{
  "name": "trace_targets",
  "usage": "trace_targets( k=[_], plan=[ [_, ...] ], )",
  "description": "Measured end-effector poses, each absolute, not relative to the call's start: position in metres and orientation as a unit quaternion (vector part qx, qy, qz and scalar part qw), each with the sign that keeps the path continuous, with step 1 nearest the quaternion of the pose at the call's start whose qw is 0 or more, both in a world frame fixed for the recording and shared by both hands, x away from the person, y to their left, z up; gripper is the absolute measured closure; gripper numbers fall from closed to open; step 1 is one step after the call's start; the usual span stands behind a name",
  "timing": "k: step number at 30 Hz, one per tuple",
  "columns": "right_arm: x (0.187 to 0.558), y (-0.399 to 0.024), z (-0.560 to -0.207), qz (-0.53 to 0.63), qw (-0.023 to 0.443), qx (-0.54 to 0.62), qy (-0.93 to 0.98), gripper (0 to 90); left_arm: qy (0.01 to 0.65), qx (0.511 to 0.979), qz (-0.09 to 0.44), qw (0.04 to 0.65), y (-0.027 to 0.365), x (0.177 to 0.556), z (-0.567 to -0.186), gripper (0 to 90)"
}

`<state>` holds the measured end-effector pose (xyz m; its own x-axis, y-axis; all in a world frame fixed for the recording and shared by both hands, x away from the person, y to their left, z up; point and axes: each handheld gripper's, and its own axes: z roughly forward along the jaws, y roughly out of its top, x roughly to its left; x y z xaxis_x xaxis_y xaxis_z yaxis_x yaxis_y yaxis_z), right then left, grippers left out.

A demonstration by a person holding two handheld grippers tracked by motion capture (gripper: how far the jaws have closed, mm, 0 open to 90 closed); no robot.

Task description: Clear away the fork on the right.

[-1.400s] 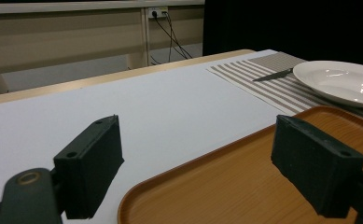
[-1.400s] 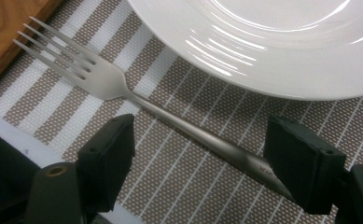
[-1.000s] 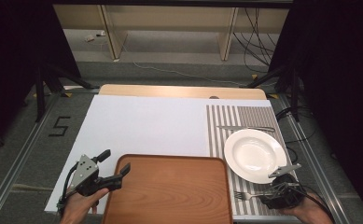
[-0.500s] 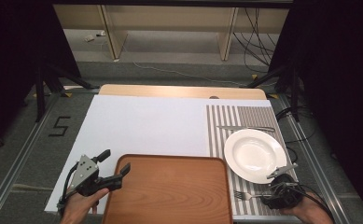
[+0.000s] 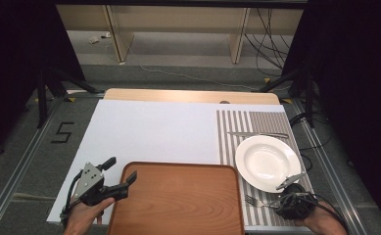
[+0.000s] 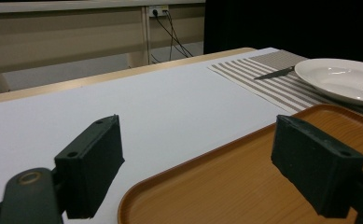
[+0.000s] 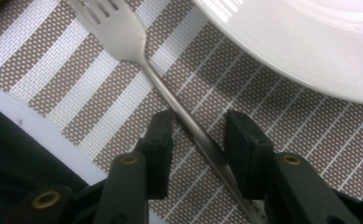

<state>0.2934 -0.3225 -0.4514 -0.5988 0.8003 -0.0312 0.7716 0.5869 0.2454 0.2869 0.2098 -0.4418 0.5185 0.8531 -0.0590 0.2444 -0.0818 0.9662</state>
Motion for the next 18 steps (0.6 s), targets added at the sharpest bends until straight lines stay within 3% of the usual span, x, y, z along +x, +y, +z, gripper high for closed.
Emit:
trace_targets(
  k=[7, 18],
  plan=[
    [0.291, -0.317, -0.451, 0.101, 0.074, 0.394, 0.911, 77.1, 0.401, 0.682, 0.281, 0.543, 0.209, 0.287, -0.442, 16.4],
    [0.289, -0.312, -0.451, 0.092, 0.075, 0.363, 0.924, 83.5, 0.398, 0.685, 0.283, 0.541, 0.208, 0.287, -0.442, 16.6]
  ],
)
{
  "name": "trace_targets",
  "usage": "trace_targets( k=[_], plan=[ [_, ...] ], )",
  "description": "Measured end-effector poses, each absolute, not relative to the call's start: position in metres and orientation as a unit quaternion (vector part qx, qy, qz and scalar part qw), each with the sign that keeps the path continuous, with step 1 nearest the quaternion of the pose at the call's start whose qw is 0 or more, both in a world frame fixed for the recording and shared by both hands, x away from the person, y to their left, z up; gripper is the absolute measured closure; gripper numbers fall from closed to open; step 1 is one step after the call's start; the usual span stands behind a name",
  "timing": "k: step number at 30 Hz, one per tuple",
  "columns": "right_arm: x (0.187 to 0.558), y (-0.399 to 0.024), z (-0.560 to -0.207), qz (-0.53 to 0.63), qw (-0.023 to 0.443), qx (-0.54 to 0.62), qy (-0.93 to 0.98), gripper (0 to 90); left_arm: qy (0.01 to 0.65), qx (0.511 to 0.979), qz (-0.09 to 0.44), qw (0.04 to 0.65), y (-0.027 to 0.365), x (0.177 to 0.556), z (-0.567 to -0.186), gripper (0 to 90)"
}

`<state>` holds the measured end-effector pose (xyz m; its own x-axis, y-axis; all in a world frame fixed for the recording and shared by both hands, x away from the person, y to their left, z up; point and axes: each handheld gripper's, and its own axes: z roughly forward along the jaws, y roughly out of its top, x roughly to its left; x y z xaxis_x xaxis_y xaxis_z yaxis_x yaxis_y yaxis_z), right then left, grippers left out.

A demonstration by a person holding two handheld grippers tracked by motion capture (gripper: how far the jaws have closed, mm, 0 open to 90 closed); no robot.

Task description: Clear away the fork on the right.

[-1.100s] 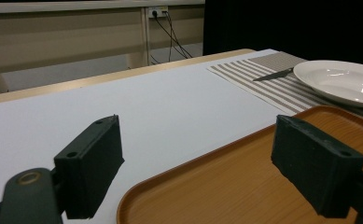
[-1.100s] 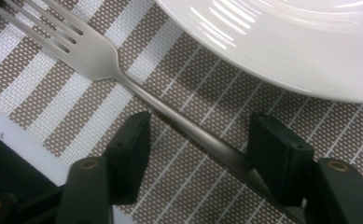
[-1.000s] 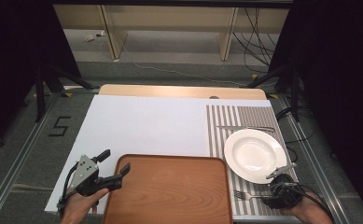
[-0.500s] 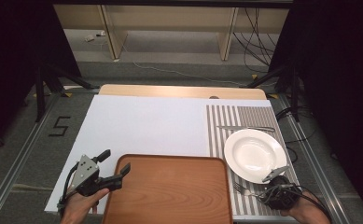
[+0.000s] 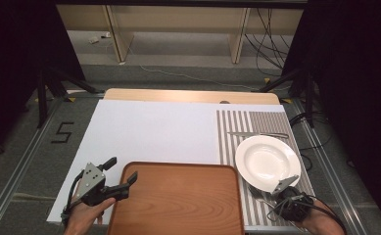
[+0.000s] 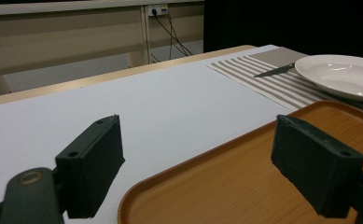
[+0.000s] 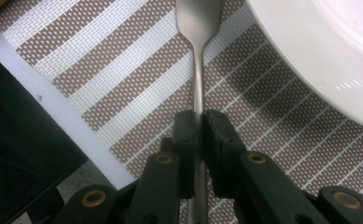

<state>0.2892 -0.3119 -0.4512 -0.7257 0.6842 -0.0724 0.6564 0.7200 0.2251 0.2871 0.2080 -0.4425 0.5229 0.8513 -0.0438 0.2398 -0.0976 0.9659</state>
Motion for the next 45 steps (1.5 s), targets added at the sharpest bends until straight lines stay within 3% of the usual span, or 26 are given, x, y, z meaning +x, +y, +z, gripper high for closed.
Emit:
trace_targets(
  k=[23, 45],
  plan=[
    [0.286, -0.293, -0.427, 0.188, 0.083, 0.321, 0.925, 84.2, 0.398, 0.684, 0.285, 0.541, 0.209, 0.287, -0.442, 16.7],
    [0.277, -0.235, -0.409, 0.252, 0.089, 0.303, 0.915, 84.3, 0.399, 0.676, 0.287, 0.549, 0.210, 0.286, -0.440, 16.2]
  ],
)
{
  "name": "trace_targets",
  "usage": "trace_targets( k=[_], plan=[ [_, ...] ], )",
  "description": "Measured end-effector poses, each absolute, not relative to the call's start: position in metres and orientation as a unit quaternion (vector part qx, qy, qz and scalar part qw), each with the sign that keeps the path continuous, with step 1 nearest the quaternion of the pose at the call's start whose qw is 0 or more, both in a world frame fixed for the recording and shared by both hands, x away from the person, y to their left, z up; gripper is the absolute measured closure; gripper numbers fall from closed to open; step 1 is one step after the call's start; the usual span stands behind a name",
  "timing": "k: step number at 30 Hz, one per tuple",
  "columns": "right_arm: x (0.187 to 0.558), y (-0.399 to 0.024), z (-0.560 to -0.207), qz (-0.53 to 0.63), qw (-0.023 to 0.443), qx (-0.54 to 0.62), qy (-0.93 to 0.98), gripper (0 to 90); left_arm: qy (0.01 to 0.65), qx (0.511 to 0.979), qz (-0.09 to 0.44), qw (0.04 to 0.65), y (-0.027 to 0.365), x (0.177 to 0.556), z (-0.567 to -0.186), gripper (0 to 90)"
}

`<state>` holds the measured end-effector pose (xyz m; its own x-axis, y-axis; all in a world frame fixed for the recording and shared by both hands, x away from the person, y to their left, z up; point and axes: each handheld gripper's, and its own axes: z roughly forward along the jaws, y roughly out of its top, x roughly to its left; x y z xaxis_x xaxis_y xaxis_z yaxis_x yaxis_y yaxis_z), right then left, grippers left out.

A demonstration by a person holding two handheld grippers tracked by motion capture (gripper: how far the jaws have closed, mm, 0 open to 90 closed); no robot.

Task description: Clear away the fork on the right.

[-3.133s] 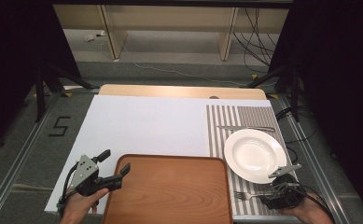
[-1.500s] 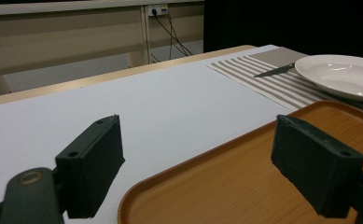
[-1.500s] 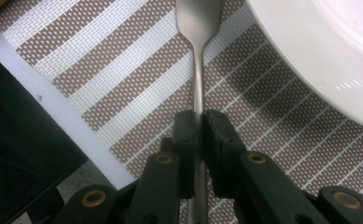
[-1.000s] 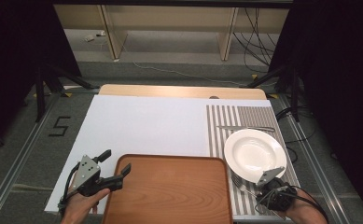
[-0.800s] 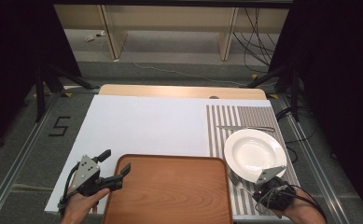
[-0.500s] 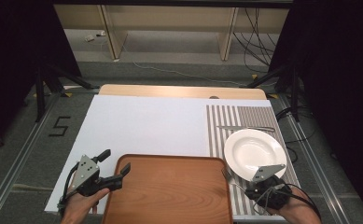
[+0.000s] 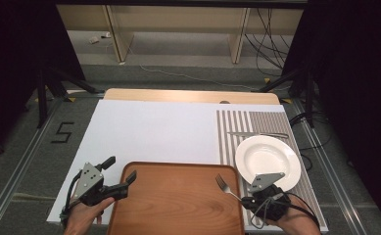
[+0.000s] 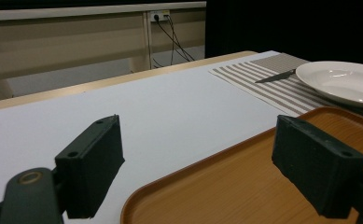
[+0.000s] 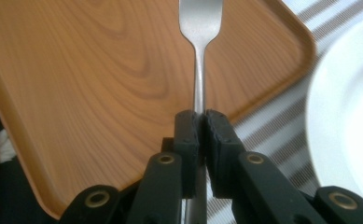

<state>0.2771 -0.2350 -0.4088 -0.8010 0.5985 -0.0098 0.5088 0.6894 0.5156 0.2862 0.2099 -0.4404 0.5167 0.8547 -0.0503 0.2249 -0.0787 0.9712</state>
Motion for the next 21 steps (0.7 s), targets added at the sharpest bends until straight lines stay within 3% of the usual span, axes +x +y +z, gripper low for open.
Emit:
trace_targets(
  k=[21],
  plan=[
    [0.272, -0.185, -0.418, 0.245, 0.045, 0.268, 0.931, 84.3, 0.398, 0.673, 0.290, 0.552, 0.211, 0.286, -0.440, 16.2]
  ],
)
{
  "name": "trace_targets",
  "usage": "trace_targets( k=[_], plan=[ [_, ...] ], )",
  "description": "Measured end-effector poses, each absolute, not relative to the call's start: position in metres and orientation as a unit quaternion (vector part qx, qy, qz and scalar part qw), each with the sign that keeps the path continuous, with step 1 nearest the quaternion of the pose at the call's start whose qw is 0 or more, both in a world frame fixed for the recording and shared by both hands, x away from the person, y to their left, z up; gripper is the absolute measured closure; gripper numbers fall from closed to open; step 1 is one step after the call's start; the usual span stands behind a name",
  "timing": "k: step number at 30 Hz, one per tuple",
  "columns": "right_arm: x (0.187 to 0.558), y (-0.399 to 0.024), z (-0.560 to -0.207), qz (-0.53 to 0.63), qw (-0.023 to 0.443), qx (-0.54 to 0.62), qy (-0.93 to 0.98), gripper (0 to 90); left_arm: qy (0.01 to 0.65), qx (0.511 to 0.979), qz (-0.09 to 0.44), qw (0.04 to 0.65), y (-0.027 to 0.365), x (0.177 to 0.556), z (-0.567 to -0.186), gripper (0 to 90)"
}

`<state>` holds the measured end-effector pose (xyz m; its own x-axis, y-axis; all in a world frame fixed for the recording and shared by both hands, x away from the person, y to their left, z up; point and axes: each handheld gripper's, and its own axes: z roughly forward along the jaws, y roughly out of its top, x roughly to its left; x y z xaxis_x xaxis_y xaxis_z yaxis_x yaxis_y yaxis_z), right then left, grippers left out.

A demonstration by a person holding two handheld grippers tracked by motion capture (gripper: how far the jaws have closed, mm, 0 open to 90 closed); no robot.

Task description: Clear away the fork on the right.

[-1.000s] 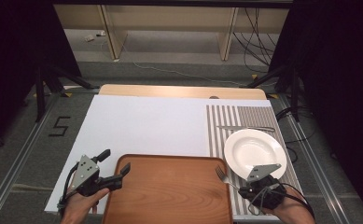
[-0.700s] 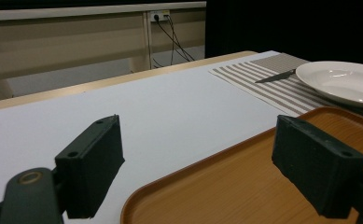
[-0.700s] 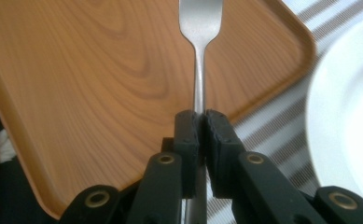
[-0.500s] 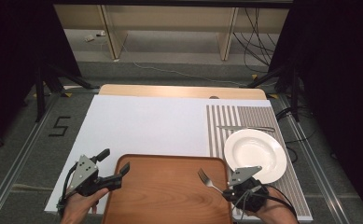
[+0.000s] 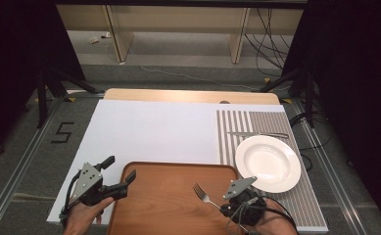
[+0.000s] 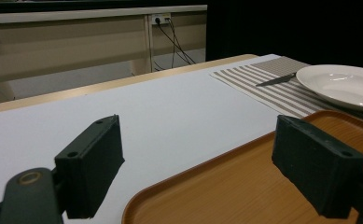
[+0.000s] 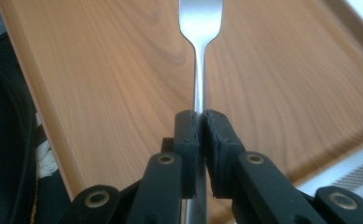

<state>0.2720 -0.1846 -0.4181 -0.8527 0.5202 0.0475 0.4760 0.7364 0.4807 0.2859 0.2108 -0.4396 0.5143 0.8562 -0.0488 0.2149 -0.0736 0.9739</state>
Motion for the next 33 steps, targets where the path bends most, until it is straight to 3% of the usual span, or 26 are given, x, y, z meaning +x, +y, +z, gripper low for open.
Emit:
trace_targets(
  k=[15, 33],
  plan=[
    [0.271, -0.157, -0.439, 0.213, 0.016, 0.256, 0.943, 84.3, 0.398, 0.671, 0.292, 0.553, 0.211, 0.286, -0.439, 16.2],
    [0.275, -0.152, -0.454, 0.183, 0.006, 0.266, 0.946, 84.2, 0.398, 0.671, 0.292, 0.553, 0.211, 0.286, -0.439, 16.2]
  ],
)
